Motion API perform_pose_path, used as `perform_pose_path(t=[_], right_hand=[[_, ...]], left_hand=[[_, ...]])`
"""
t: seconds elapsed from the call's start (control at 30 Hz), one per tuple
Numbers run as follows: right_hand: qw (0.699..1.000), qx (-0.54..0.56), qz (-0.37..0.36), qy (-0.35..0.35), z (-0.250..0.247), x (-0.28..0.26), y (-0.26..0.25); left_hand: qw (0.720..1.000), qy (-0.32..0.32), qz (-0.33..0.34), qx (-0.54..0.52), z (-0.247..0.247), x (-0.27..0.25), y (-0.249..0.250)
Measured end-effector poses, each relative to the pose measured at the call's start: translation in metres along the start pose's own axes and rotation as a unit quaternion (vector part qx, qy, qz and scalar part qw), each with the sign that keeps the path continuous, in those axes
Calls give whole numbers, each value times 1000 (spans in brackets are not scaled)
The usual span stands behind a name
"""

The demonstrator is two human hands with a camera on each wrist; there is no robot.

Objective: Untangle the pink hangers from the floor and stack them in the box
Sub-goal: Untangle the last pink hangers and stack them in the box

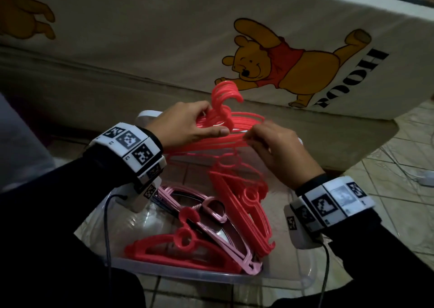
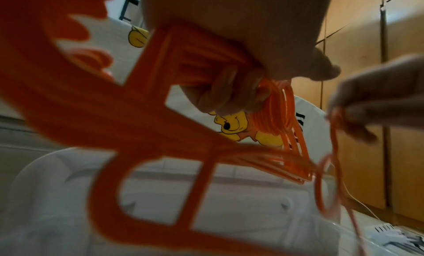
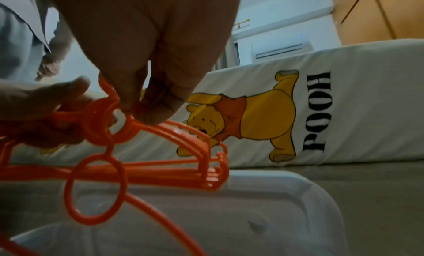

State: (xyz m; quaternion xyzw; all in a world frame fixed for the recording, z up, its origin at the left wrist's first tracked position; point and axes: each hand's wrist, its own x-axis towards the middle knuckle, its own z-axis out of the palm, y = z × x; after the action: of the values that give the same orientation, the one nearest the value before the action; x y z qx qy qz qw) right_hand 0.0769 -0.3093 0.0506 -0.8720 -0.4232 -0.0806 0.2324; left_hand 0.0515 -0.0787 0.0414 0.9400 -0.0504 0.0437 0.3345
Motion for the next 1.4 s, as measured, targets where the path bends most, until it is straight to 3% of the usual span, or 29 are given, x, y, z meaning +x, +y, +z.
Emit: perform_pose_path(t=[0.27,0.47,0.63,0.77,0.87,0.93,1.0,1.07,1.17,1.3,1.4], right_hand=[[992,15,-38,116,-14,12,-9],[988,15,-50,143,-14,13,-12],[998,-33,44,14,-5,11,8],[982,-127,81,-117,16,4,20],[982,-136,70,-110,32,1,21],[979,-142,72,-125,36,2,21],[973,-146,78,-159,37,3,24],[971,-134,85,-180,35,4,26],[968,-111,113,-192,30,6,28],[967,-108,116,-199,40,9,17],[966,-128,111,-194,51,16,8]], left_hand=[[996,-92,-13,9,15,-2,4],[996,-93,-6,7,18,-1,3],[997,-77,-3,10,16,2,2],[996,-64,-17,-54,20,5,1],[986,-118,-31,-116,25,6,3],[983,-154,-20,-100,27,4,3],[986,-165,19,9,29,3,-1],[971,-135,46,194,30,0,-2],[943,-78,17,322,33,-5,-1],[953,-58,51,293,52,-11,6],[972,-84,22,220,57,-14,7]])
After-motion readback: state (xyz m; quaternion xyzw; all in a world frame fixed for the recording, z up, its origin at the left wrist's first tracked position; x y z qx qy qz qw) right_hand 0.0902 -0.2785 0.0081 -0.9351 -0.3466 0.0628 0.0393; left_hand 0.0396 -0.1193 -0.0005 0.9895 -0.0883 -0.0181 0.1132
